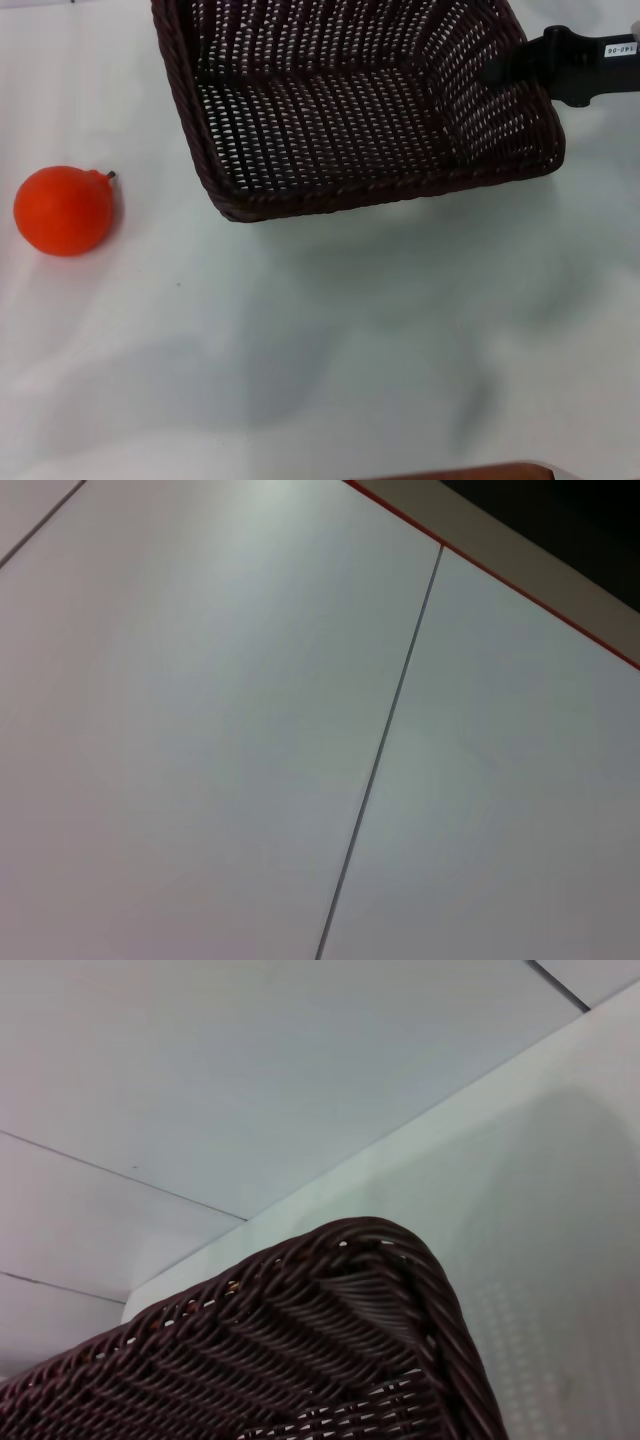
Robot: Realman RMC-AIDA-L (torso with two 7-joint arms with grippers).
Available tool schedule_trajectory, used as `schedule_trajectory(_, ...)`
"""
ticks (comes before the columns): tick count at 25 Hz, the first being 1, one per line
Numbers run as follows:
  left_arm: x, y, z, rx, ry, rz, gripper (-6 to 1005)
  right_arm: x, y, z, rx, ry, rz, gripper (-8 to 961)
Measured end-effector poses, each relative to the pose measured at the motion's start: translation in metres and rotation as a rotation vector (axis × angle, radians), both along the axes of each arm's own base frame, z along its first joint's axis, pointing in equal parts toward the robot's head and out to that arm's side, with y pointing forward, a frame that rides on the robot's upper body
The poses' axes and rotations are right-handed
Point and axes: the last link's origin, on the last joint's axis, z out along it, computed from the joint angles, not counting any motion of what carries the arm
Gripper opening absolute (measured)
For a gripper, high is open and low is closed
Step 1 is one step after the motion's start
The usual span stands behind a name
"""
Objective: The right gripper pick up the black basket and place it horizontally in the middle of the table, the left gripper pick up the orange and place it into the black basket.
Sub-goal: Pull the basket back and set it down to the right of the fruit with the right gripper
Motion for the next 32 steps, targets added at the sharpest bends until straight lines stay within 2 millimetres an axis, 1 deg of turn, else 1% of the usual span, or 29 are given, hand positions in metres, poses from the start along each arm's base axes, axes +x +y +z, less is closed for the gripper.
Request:
schedule_trajectory(7, 0.001, 0.0, -0.001, -0.001, -0.003, -0.003, 719, 0.003, 0.0, -0.01, 0.024, 0.007, -0.024, 218)
schedule_trajectory(15, 0.0, 0.0, 0.0, 0.0, -0.003, -0.001, 719, 0.002, -0.003, -0.031, 0.003, 0.032, -0.04, 234)
schedule_trajectory(16, 0.0, -0.001, 0.0, 0.001, -0.003, -0.001, 719, 0.002, -0.003, -0.032, 0.001, 0.037, -0.042, 251)
schedule_trajectory(20, 0.0, -0.001, 0.0, 0.003, -0.004, 0.001, 719, 0.003, -0.006, -0.035, 0.002, 0.059, -0.05, 317)
schedule_trajectory(26, -0.001, 0.0, 0.001, 0.003, -0.002, 0.006, 719, 0.01, -0.012, -0.031, 0.067, 0.159, -0.095, 371)
schedule_trajectory(32, -0.001, 0.001, 0.001, 0.004, -0.001, 0.005, 719, 0.014, -0.014, -0.029, 0.098, 0.2, -0.121, 363)
